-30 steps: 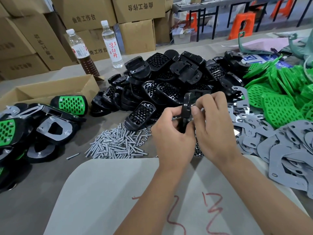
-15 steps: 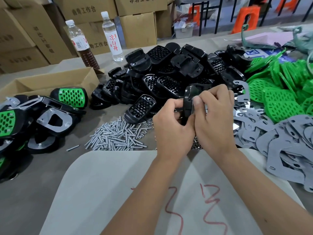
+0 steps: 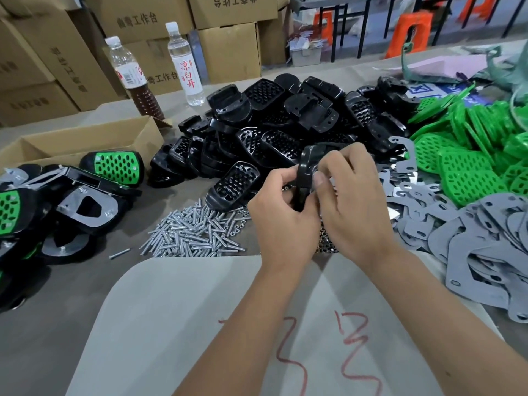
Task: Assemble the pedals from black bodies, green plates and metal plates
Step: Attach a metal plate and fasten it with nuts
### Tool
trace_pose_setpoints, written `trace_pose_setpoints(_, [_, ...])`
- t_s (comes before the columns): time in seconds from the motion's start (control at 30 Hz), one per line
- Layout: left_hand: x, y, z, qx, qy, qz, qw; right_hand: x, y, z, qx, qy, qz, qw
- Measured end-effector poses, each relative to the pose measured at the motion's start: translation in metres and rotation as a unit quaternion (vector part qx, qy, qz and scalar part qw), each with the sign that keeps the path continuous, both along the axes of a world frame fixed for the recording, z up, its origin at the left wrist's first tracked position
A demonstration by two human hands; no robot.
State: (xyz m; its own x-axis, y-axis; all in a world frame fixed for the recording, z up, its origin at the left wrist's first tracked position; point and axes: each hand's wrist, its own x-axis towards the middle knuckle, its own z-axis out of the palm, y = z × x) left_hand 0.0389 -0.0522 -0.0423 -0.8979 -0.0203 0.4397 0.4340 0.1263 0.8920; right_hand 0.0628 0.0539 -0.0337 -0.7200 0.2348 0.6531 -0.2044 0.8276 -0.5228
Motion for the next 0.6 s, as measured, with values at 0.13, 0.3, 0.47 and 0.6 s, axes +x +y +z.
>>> trace_pose_setpoints(0.13, [0.0020, 0.0004, 0.0023, -0.010, -0.014, -0.028, 0.999, -0.0031, -0.0022, -0.0031, -0.012, 0.037, -0.028, 0.999])
trace_pose_setpoints(0.3, [0.0041, 0.0065, 0.0039, -0.064, 0.020, -0.054, 0.996, -0.0028, 0.0003, -0.0049, -0.107, 0.064, -0.066, 0.990])
trace_pose_setpoints(0.47, [0.0026, 0.0058, 0.0006, -0.067, 0.027, -0.041, 0.997, -0.0025, 0.0031, -0.0001, -0.096, 0.034, -0.052, 0.993])
trace_pose_setpoints(0.6, [0.0026, 0.0058, 0.0007, -0.048, 0.023, -0.013, 0.998, 0.0030, 0.0058, 0.0017, -0.036, -0.010, -0.020, 0.999])
